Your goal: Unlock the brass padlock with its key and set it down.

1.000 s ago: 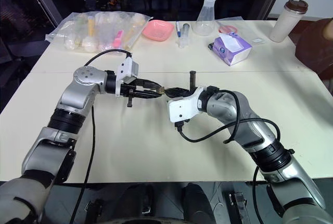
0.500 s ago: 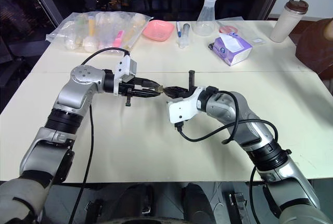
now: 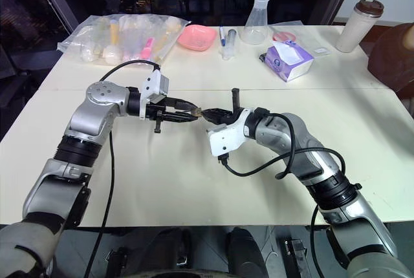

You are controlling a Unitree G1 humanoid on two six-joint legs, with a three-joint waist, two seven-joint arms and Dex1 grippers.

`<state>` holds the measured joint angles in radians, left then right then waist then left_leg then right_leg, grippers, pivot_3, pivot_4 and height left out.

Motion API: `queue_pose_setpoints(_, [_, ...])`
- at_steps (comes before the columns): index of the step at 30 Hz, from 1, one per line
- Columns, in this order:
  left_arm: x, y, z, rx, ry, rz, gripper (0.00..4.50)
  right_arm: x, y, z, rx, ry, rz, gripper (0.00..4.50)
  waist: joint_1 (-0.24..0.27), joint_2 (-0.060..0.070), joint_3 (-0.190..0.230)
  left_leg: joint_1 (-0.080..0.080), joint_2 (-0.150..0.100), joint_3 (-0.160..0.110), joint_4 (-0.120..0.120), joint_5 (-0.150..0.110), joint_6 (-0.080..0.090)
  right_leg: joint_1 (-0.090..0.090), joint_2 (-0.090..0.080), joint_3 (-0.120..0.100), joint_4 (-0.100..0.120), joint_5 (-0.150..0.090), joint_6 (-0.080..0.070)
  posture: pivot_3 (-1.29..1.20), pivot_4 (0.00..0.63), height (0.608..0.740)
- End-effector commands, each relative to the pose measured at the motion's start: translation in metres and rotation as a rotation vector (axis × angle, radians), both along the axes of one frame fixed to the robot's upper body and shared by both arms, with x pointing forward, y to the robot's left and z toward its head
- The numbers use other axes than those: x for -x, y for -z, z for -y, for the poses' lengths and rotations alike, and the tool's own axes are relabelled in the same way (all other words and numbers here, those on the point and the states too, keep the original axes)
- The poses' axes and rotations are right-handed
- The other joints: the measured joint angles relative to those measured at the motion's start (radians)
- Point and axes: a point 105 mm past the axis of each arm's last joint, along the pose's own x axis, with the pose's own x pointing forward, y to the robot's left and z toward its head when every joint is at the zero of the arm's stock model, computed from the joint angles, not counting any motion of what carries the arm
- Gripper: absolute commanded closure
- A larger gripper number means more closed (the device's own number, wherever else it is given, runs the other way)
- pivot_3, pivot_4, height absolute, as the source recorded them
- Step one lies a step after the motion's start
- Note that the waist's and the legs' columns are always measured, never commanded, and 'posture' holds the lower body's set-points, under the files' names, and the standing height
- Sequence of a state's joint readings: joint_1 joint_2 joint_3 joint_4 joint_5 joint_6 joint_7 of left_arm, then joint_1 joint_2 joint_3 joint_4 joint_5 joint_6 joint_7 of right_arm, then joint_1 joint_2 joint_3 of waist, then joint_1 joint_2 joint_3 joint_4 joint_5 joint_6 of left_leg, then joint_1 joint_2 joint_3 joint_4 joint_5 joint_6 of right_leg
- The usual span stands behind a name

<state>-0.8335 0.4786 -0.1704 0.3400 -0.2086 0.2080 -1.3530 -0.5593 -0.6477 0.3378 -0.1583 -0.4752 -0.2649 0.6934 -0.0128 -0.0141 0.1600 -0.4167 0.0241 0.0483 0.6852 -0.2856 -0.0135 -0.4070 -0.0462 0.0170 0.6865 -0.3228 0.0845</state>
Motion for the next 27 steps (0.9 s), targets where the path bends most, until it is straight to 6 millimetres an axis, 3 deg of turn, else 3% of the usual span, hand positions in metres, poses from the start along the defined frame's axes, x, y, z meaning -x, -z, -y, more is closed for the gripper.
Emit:
queue_pose_setpoints(1, [0.009, -0.017, 0.007, 0.03, 0.07, 0.081, 3.76, -0.004, -0.006, 0.003, -0.024, 0.024, 0.002, 4.47, 0.0, 0.0, 0.0, 0.0, 0.0, 0.0, 0.0, 0.0, 0.0, 0.0, 0.0, 0.0, 0.0, 0.0, 0.0, 0.0, 0.15, 0.715])
queue_pose_setpoints(5, [0.007, -0.015, 0.006, 0.021, 0.061, 0.093, 3.76, -0.003, -0.006, 0.005, -0.069, 0.034, -0.067, 4.47, 0.0, 0.0, 0.0, 0.0, 0.0, 0.0, 0.0, 0.0, 0.0, 0.0, 0.0, 0.0, 0.0, 0.0, 0.0, 0.0, 0.15, 0.715])
queue_pose_setpoints(6, [0.007, -0.015, 0.005, 0.019, 0.057, 0.096, 3.76, -0.002, -0.007, 0.006, -0.07, 0.034, -0.069, 4.23, 0.0, 0.0, 0.0, 0.0, 0.0, 0.0, 0.0, 0.0, 0.0, 0.0, 0.0, 0.0, 0.0, 0.0, 0.0, 0.0, 0.15, 0.715])
queue_pose_setpoints(9, [0.006, -0.014, 0.004, 0.022, 0.053, 0.087, 3.76, -0.001, -0.01, 0.007, -0.095, 0.033, -0.09, 3.13, 0.0, 0.0, 0.0, 0.0, 0.0, 0.0, 0.0, 0.0, 0.0, 0.0, 0.0, 0.0, 0.0, 0.0, 0.0, 0.0, 0.15, 0.715])
queue_pose_setpoints(13, [0.005, -0.017, 0.004, 0.051, 0.048, 0.053, 3.76, -0.001, -0.019, 0.007, -0.018, -0.021, 0.066, 1.05, 0.0, 0.0, 0.0, 0.0, 0.0, 0.0, 0.0, 0.0, 0.0, 0.0, 0.0, 0.0, 0.0, 0.0, 0.0, 0.0, 0.15, 0.715])
queue_pose_setpoints(25, [0.005, -0.019, 0.009, 0.065, 0.056, 0.03, 3.76, 0.005, -0.027, -0.01, -0.056, -0.105, 0.17, 1.05, 0.0, 0.0, 0.0, 0.0, 0.0, 0.0, 0.0, 0.0, 0.0, 0.0, 0.0, 0.0, 0.0, 0.0, 0.0, 0.0, 0.15, 0.715])
queue_pose_setpoints(27, [0.005, -0.021, 0.01, 0.068, 0.058, 0.028, 3.76, 0.005, -0.025, -0.012, -0.053, -0.113, 0.168, 1.58, 0.0, 0.0, 0.0, 0.0, 0.0, 0.0, 0.0, 0.0, 0.0, 0.0, 0.0, 0.0, 0.0, 0.0, 0.0, 0.0, 0.15, 0.715])
